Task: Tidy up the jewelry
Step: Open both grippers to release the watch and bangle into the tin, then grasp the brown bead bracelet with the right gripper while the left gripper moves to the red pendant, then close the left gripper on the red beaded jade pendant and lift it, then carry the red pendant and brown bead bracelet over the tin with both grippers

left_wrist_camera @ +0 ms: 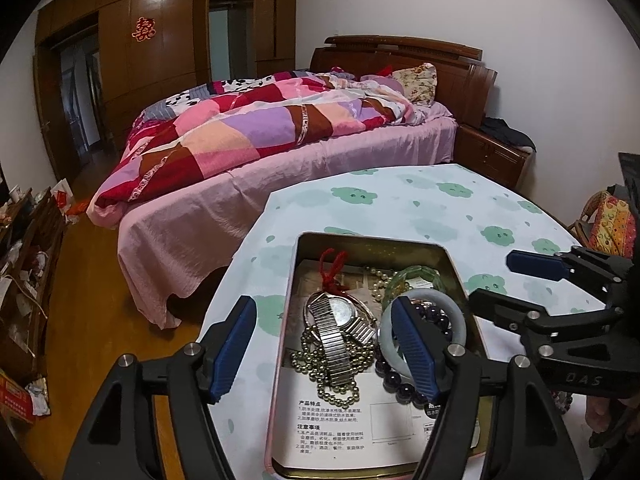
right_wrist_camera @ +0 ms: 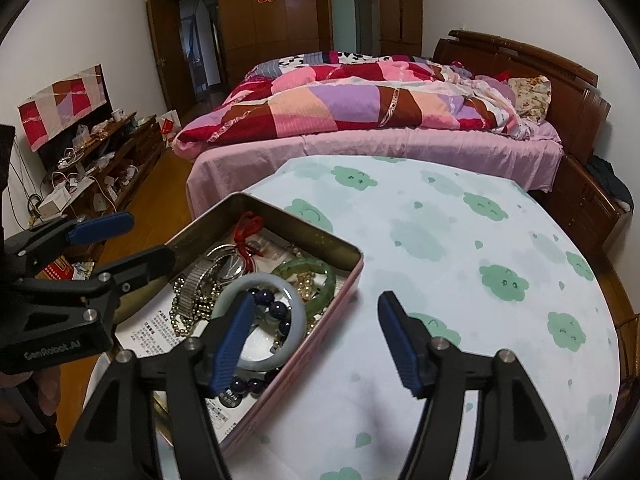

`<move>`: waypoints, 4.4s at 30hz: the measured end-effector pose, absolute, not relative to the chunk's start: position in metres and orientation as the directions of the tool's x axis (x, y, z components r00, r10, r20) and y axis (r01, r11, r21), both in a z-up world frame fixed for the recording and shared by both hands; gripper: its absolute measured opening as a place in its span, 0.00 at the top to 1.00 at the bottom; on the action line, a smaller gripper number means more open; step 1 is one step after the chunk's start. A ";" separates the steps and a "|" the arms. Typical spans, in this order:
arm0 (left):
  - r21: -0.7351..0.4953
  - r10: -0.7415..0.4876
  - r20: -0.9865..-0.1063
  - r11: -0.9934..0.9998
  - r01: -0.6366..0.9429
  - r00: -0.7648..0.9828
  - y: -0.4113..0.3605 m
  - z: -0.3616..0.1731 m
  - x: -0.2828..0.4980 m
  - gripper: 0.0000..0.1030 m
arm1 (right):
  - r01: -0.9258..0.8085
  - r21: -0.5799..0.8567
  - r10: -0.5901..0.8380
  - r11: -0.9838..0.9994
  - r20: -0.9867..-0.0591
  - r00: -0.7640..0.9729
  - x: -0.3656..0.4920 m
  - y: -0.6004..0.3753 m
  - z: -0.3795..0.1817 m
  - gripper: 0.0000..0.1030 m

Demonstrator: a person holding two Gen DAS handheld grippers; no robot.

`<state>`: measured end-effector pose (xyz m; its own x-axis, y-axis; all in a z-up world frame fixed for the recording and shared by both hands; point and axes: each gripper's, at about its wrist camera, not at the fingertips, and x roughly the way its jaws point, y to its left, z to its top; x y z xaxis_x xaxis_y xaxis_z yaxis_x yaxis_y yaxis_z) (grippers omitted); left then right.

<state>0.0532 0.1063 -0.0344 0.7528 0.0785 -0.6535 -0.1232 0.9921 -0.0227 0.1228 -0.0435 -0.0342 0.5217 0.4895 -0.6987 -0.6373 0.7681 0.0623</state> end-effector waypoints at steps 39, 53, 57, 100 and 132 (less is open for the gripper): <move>0.081 -0.040 -0.699 0.988 0.134 0.714 -0.022 -0.060 0.024 0.31 | -0.499 0.154 0.426 0.853 -0.758 0.494 0.074 -0.192 -0.081 0.57; 0.063 -0.057 -0.701 0.988 0.141 0.711 -0.024 -0.062 0.023 0.32 | -0.566 0.169 0.482 0.807 -0.744 0.464 0.066 -0.174 -0.082 0.89; 0.055 -0.067 -0.702 0.987 0.148 0.709 -0.029 -0.063 0.023 0.31 | -0.559 0.182 0.505 0.809 -0.701 0.503 0.058 -0.186 -0.063 0.89; -0.136 -0.350 -0.736 0.915 0.379 0.580 -0.089 -0.074 0.024 0.93 | -0.432 0.174 0.426 0.885 -0.678 0.599 0.042 -0.241 -0.061 0.89; -0.101 -0.326 -0.473 0.943 0.317 0.819 -0.005 0.063 0.006 0.93 | -0.571 0.111 0.528 0.814 -0.554 0.644 0.047 -0.180 0.016 0.89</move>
